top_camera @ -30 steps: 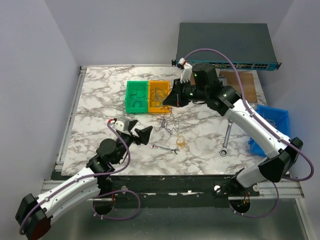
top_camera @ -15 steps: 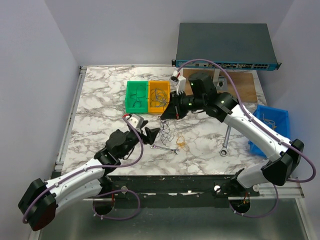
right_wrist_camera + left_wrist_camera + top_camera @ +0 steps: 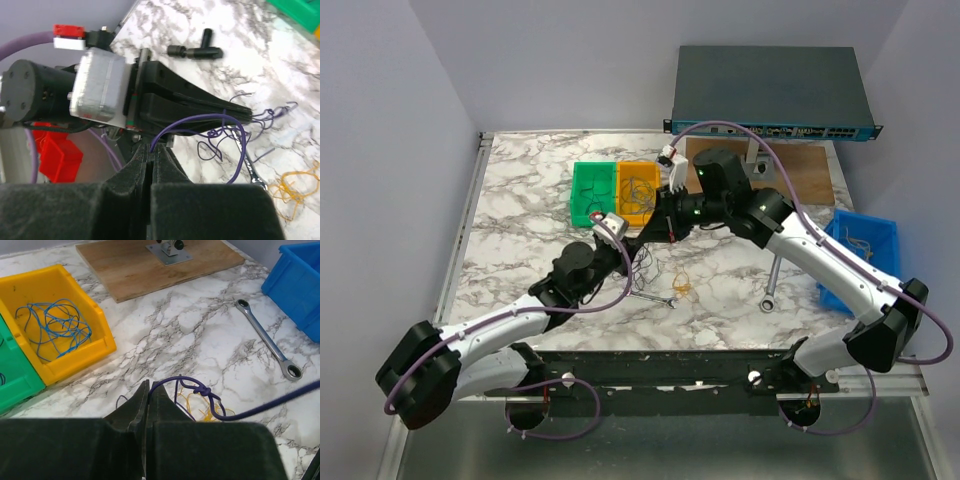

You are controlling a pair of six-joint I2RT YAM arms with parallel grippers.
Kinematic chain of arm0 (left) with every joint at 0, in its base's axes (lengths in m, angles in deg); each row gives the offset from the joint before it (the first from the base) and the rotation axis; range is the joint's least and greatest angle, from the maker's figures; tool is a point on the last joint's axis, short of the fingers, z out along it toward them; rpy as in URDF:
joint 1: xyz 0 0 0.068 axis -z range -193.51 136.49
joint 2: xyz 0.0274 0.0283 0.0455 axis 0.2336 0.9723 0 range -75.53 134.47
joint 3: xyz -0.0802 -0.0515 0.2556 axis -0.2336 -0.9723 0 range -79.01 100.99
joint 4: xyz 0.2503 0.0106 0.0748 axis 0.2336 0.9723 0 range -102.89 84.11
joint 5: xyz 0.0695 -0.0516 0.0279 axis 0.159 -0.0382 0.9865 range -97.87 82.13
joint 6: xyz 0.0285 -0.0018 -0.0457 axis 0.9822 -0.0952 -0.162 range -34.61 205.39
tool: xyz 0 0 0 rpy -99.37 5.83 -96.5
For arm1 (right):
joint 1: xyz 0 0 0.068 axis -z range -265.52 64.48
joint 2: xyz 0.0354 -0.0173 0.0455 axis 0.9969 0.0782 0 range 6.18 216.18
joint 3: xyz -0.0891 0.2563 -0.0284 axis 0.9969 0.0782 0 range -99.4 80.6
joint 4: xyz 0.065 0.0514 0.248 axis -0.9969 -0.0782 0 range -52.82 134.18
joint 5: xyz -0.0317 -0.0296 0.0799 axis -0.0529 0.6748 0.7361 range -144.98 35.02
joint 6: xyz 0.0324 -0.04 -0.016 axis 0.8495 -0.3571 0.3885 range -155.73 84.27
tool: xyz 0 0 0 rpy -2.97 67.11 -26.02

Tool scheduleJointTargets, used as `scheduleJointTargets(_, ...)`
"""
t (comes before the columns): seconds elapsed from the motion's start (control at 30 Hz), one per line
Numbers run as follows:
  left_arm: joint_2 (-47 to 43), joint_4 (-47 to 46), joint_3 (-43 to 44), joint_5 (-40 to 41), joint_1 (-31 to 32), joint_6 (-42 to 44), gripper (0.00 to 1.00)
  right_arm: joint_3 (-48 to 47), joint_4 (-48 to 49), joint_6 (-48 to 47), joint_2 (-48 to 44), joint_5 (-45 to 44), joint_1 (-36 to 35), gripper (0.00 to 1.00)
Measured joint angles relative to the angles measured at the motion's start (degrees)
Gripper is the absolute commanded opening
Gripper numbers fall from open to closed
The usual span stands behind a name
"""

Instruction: Untangle the cables

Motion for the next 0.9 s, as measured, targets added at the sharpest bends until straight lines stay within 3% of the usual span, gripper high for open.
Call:
scheduleJointTargets(0.17,-1.38,1.22,0.09,4.04,-0.07,-1.03,0.00,2.45,-0.17,1.36,-3.28,-12.94,-0.13,0.01)
scheduleJointTargets(0.27,-4.33,4.63,0.04,10.16,-2.23,-3.72,0.00,5.92,-0.92,3.17,-7.50,-28.11,-0.22,0.01)
scheduleJointTargets(0.37,-6.03,4.96,1.64,9.31,-4.55,-8.63,0.00,10.25,-0.37,7.10,-10.34,-40.85,-1.70,0.01)
scheduleJointTargets(0.6,-8.13,17.53,-0.44,17.49,-17.70,-17.68,0.00,17.62,-3.06,11.61,-21.97,-75.19,0.87,0.01)
scheduleJointTargets(0.63,-8.15,18.67,-0.72,17.88,-18.01,-18.29,0.00,17.66,-2.82,11.78,-23.91,-77.92,0.79,0.11)
scheduleJointTargets(0.7,-8.15,20.44,-1.27,17.90,-18.51,-19.10,0.00,18.58,-0.55,10.51,-27.41,-80.46,0.79,0.51)
scheduleJointTargets(0.73,-8.26,20.31,-1.49,17.35,-18.60,-19.10,0.00,19.54,1.20,9.11,-28.68,-79.65,0.81,0.65)
scheduleJointTargets(0.8,-8.92,18.60,-2.47,14.62,-18.78,-18.71,0.00,21.55,4.35,5.46,-30.05,-73.94,0.81,0.78)
scheduleJointTargets(0.9,-9.94,15.32,-3.78,8.17,-18.84,-17.53,0.00,24.30,8.52,-0.09,-27.56,-60.52,0.76,0.80)
